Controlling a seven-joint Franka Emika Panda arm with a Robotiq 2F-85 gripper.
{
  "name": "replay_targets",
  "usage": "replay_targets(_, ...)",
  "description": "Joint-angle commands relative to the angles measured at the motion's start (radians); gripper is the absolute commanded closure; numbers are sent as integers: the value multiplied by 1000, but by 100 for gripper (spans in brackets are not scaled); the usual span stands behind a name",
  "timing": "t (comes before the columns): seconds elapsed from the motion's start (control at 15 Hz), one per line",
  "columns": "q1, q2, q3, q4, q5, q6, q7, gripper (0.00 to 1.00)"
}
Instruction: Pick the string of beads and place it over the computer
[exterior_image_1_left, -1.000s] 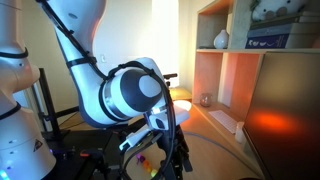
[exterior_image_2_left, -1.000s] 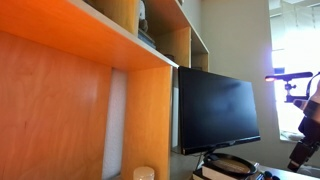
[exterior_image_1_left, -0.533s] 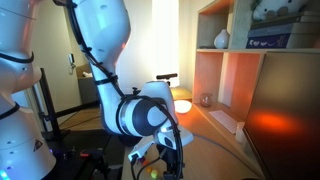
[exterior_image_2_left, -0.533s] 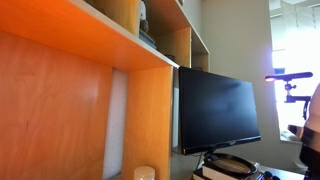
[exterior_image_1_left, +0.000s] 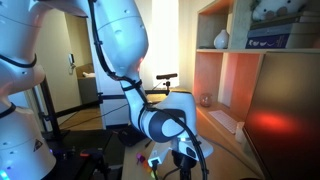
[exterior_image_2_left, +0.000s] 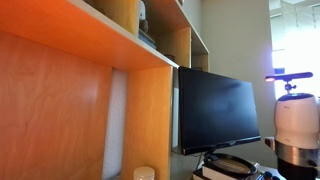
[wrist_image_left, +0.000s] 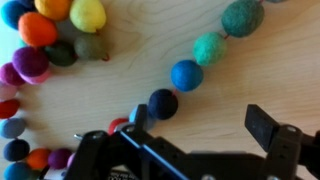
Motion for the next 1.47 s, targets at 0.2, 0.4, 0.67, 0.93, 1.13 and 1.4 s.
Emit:
replay_targets(0.2,137,98,-77,192,313,-210,-306,0)
replay_targets(0.4,201,125,-128,237,336,-241,-299,0)
replay_targets(0.67,156,133,-82,204,486,-20,-297,0)
replay_targets(0.93,98,164,-8,197,705,134,-311,0)
replay_targets(1.13,127,178,-30,209,754,134,-328,0)
replay_targets(1.4,115,183,-19,210,768,148,-329,0)
